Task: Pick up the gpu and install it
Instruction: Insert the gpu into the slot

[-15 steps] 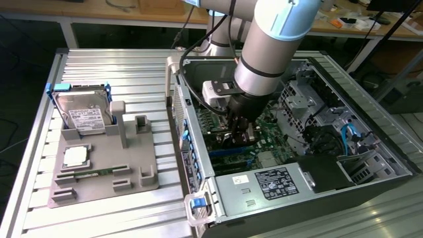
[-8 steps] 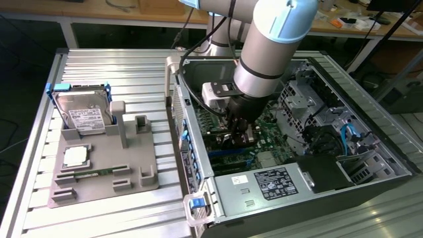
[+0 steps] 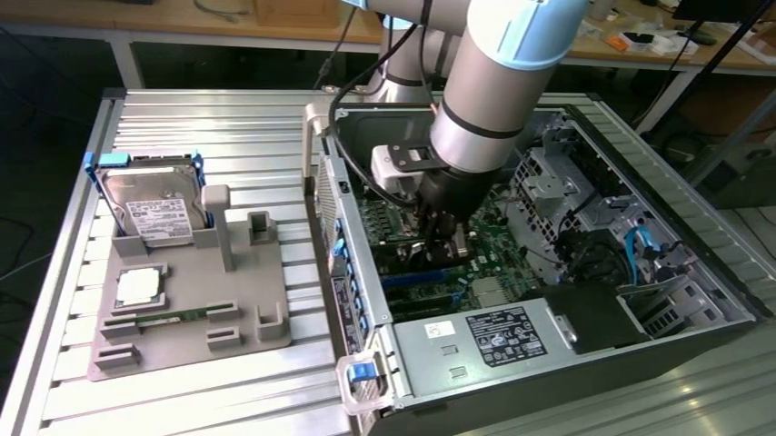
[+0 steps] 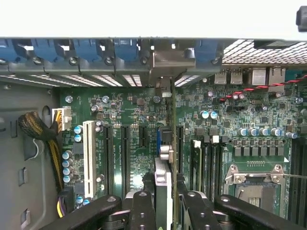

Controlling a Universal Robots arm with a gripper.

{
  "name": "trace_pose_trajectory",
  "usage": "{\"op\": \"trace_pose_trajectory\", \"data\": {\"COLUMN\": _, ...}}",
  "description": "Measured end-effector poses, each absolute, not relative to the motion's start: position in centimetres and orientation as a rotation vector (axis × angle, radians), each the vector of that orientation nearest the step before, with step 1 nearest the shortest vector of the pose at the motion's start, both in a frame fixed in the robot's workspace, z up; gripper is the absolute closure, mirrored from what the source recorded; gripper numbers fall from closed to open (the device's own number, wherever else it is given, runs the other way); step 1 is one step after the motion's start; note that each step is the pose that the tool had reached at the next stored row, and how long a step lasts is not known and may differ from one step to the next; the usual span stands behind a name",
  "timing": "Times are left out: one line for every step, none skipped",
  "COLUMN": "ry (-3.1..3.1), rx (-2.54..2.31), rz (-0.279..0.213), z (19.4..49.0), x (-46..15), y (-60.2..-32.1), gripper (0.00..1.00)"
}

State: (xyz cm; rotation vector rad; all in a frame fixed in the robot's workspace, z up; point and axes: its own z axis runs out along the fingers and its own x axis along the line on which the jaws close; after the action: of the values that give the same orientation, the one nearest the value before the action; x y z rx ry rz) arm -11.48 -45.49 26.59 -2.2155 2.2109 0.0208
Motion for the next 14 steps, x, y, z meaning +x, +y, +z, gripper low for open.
{"op": "trace_pose_trajectory", "data": {"ry": 2.211, "rx": -2.215, "rz": 0.02, "z": 26.65, "x": -11.48, "y": -45.49, "gripper": 0.73}}
{"op": "trace_pose_trajectory", "data": {"ry": 2.21, "rx": -2.215, "rz": 0.02, "z": 26.72, "x": -11.48, "y": -45.49, "gripper": 0.73}}
{"op": "trace_pose_trajectory", "data": {"ry": 2.21, "rx": -2.215, "rz": 0.019, "z": 26.76, "x": -11.48, "y": -45.49, "gripper": 0.73}}
{"op": "trace_pose_trajectory", "data": {"ry": 2.21, "rx": -2.214, "rz": 0.018, "z": 26.8, "x": -11.48, "y": -45.49, "gripper": 0.73}}
{"op": "trace_pose_trajectory", "data": {"ry": 2.209, "rx": -2.214, "rz": 0.018, "z": 26.82, "x": -11.48, "y": -45.49, "gripper": 0.73}}
{"op": "trace_pose_trajectory", "data": {"ry": 2.209, "rx": -2.214, "rz": 0.017, "z": 26.84, "x": -11.48, "y": -45.48, "gripper": 0.73}}
{"op": "trace_pose_trajectory", "data": {"ry": 2.209, "rx": -2.213, "rz": 0.016, "z": 26.85, "x": -11.48, "y": -45.48, "gripper": 0.73}}
{"op": "trace_pose_trajectory", "data": {"ry": 2.209, "rx": -2.213, "rz": 0.016, "z": 26.86, "x": -11.48, "y": -45.49, "gripper": 0.73}}
{"op": "trace_pose_trajectory", "data": {"ry": 2.209, "rx": -2.213, "rz": 0.016, "z": 26.86, "x": -11.48, "y": -45.49, "gripper": 0.73}}
{"op": "trace_pose_trajectory", "data": {"ry": 2.209, "rx": -2.213, "rz": 0.016, "z": 26.86, "x": -11.48, "y": -45.49, "gripper": 0.73}}
{"op": "trace_pose_trajectory", "data": {"ry": 2.209, "rx": -2.213, "rz": 0.016, "z": 26.86, "x": -11.48, "y": -45.49, "gripper": 0.73}}
{"op": "trace_pose_trajectory", "data": {"ry": 2.209, "rx": -2.214, "rz": 0.016, "z": 26.86, "x": -11.48, "y": -45.49, "gripper": 0.73}}
{"op": "trace_pose_trajectory", "data": {"ry": 2.209, "rx": -2.213, "rz": 0.016, "z": 26.86, "x": -11.49, "y": -45.51, "gripper": 0.73}}
{"op": "trace_pose_trajectory", "data": {"ry": 2.209, "rx": -2.213, "rz": 0.016, "z": 26.86, "x": -11.49, "y": -45.56, "gripper": 0.73}}
